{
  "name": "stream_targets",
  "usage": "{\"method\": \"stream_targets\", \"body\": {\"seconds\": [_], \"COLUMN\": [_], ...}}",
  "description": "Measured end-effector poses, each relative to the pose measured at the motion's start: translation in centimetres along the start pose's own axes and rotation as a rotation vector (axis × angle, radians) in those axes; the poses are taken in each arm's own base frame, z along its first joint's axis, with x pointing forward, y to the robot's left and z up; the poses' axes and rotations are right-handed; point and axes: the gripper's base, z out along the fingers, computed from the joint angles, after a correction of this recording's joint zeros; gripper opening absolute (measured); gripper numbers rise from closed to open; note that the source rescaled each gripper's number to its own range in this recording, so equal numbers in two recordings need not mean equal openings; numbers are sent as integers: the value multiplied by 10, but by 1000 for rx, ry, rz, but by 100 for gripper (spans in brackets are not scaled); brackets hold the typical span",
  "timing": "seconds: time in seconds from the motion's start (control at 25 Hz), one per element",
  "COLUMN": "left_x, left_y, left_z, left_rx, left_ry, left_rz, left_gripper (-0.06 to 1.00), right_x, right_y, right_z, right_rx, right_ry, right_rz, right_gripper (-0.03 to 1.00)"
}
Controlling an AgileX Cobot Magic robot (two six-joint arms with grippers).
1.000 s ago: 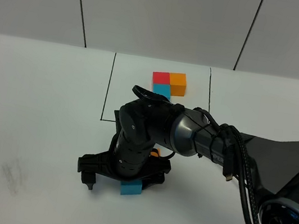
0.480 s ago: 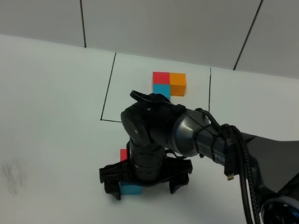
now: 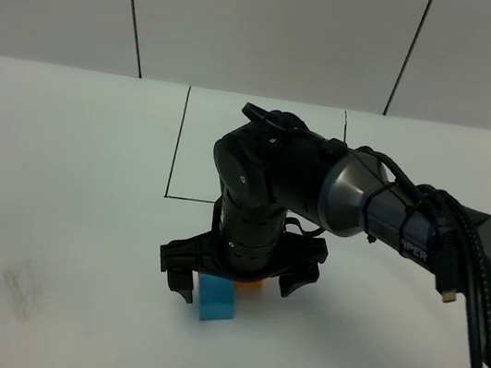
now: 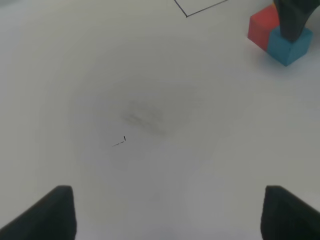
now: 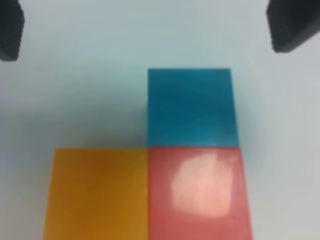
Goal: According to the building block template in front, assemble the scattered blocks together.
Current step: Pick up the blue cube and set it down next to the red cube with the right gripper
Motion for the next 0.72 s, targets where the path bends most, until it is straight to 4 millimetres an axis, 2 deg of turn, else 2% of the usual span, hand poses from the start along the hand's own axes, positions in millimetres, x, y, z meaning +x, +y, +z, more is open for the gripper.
{"method": "stream_targets", "body": {"seconds": [0.12, 0.24, 0.72], "left_x": [0, 0, 0], "left_y": [0, 0, 0], "left_z": [0, 0, 0], "left_rx": [0, 0, 0], "left_ry": [0, 0, 0], "left_rz": [0, 0, 0], "left_gripper": [85, 85, 85], "right_x": [2, 8, 19], "right_y": [-1, -5, -9], "right_z": [-15, -29, -78], "right_rx": [-11, -2, -56], "right_ry": [-11, 15, -45], "right_rz": [-24, -40, -69], "right_gripper": [98, 91, 38]}}
